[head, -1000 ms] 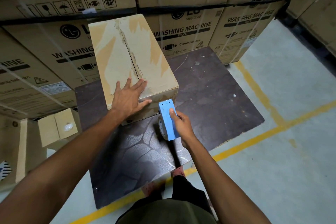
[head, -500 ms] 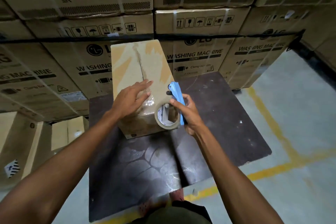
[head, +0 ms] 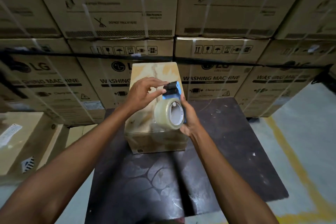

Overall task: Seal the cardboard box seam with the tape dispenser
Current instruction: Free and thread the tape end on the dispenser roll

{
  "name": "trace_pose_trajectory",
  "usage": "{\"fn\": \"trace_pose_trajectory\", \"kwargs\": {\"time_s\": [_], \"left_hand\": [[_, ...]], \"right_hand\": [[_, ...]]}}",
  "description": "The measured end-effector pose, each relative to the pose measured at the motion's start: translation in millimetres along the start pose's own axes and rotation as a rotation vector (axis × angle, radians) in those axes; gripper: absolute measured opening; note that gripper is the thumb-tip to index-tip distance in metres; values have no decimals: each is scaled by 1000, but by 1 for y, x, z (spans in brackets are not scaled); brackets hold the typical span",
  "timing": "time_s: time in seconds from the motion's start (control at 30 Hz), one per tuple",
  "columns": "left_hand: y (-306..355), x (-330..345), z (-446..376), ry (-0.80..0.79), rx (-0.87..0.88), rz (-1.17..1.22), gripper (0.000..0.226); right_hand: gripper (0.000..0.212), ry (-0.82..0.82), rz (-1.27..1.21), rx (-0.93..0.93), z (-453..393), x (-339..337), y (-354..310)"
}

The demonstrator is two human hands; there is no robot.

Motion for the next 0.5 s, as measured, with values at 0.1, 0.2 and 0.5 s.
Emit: {"fn": "trace_pose_trajectory", "kwargs": {"time_s": [0.1,0.2,0.5], "left_hand": [[-8,-5,-4,38,-60,54,31],[-11,-10,-7,56,-67,59,19],[-9,-15,-8,-9,-150,105,10]], "right_hand": [[58,3,-3,23,-9,2,4],[58,-6,-15,39,-20,0,10],[56,48,5,93,-31,-7,26]]}}
Point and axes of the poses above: each hand's wrist, its own z-axis away from the middle knuckle, its own x-axis out of the palm, y = z × x, the point moved 4 cm from there along -z, towards the middle knuckle
